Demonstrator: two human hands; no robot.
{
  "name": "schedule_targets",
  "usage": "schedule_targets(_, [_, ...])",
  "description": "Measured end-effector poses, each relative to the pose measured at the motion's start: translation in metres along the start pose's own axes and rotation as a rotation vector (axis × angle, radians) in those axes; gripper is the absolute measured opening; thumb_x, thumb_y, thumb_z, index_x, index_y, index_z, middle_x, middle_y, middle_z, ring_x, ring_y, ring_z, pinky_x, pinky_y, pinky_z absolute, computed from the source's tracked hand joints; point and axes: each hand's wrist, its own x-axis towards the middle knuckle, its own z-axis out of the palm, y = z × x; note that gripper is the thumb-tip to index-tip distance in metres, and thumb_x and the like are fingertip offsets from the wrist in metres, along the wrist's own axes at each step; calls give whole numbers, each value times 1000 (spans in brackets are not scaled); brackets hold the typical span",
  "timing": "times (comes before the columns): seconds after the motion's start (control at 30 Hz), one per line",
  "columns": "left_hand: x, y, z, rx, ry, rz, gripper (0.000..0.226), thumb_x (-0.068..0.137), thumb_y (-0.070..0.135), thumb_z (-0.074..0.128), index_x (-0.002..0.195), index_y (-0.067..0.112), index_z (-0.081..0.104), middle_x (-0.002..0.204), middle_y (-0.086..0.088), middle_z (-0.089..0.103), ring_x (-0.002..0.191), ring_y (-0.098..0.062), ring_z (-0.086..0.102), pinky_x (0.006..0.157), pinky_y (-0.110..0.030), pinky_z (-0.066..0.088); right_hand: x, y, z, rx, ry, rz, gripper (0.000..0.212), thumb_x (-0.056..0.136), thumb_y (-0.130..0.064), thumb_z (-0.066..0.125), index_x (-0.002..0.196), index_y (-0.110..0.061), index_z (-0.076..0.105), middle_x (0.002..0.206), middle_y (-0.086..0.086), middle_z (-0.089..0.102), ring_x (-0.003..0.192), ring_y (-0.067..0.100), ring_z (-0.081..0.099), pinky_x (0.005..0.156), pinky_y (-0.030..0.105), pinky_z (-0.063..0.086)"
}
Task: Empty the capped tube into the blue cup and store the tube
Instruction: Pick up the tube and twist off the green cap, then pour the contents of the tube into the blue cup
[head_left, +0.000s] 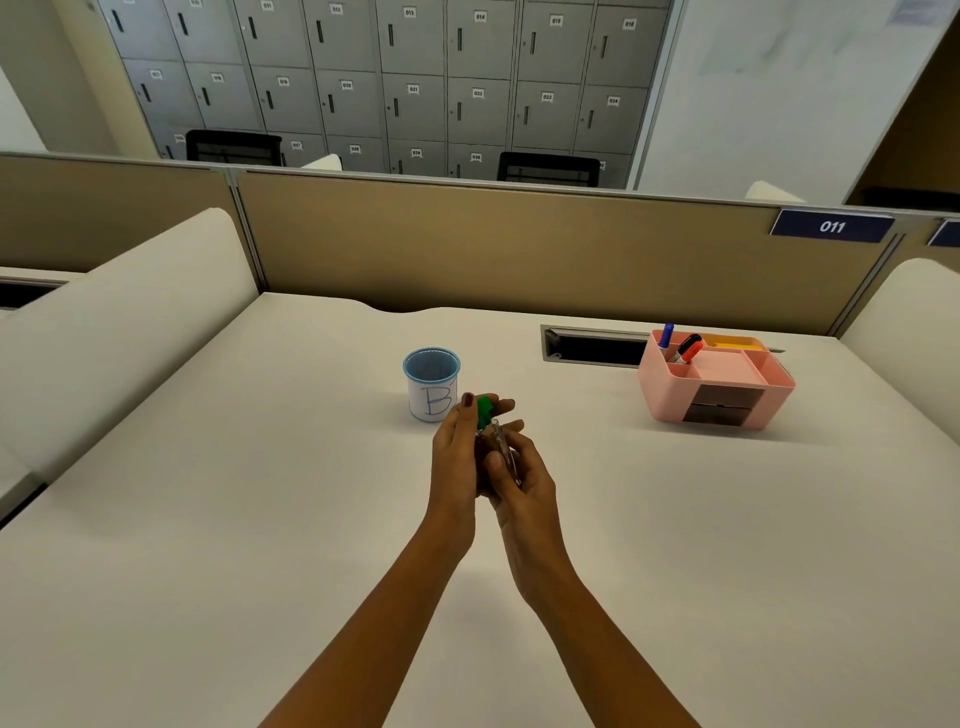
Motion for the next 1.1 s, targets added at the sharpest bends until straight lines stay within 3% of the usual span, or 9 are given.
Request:
schedule_targets(0.1, [0, 2, 1, -17, 13, -2, 39, 99, 34, 28, 114, 15, 58, 116, -5, 67, 92, -13, 70, 70, -25, 58, 0, 1, 0, 41, 3, 0, 26, 80, -35, 57, 106, -39, 60, 114, -7, 67, 111, 20, 64, 85, 26, 57])
schedule_targets(0.3, [-1, 4, 1, -42, 44, -20, 42, 98, 42, 27, 93, 32, 68, 106, 6, 73, 100, -18, 68, 83, -40, 53, 0, 3, -3, 115, -9, 29, 33, 80, -35, 58, 113, -31, 60, 117, 6, 68, 108, 24, 67, 82, 27, 58])
schedule_targets(0.37, [-1, 2, -1, -82, 68, -16, 43, 97, 43, 27, 91, 33, 68, 102, 9, 74, 101, -17, 68, 87, -40, 52, 0, 5, -5, 126, -14, 40, 36, 81, -35, 58, 116, -25, 61, 112, 7, 69, 99, 23, 69, 80, 29, 59])
schedule_targets(0.5, [3, -6, -8, -115, 172, 17, 29, 99, 33, 32, 96, 29, 60, 106, -2, 69, 99, -20, 67, 89, -35, 52, -2, 12, -12, 157, 20, 61, 40, 80, -32, 61, 118, -18, 58, 87, 6, 70, 77, 19, 68, 72, 29, 58])
schedule_targets(0.6, [7, -31, -21, 200, 299, 4, 21, 96, 26, 44, 109, 21, 59, 112, -4, 65, 106, -22, 62, 97, -38, 48, -2, 17, -20, 212, 64, 99, 38, 78, -31, 62, 113, -15, 60, 82, 2, 74, 76, 18, 70, 70, 26, 58])
schedule_targets(0.67, [4, -52, -33, 387, 327, 16, 24, 92, 19, 53, 115, 17, 61, 117, -6, 65, 108, -19, 59, 97, -31, 45, -1, 20, -26, 232, 89, 121, 34, 78, -31, 62, 109, -15, 64, 86, 2, 76, 78, 18, 69, 70, 26, 58])
schedule_targets(0.77, [-4, -78, -47, 537, 261, 75, 27, 85, 10, 63, 112, 14, 65, 115, -6, 66, 105, -17, 58, 92, -24, 43, 1, 22, -32, 275, 137, 146, 31, 77, -28, 65, 105, -16, 67, 93, 4, 76, 79, 16, 68, 70, 25, 58])
schedule_targets(1.0, [-9, -114, -68, 861, 135, 135, 24, 83, 15, 66, 107, 18, 67, 107, -3, 69, 101, -21, 59, 100, -37, 42, 8, 27, -38, 333, 174, 228, 20, 92, -9, 56, 106, -16, 68, 102, 2, 71, 86, 15, 68, 93, 31, 51])
schedule_targets(1.1, [-6, -126, -74, 992, 63, 180, 25, 84, 19, 66, 109, 18, 65, 109, -3, 68, 105, -22, 57, 104, -36, 34, 11, 29, -40, 360, 171, 246, 23, 93, -6, 53, 112, -12, 66, 106, 4, 70, 88, 15, 68, 93, 29, 55])
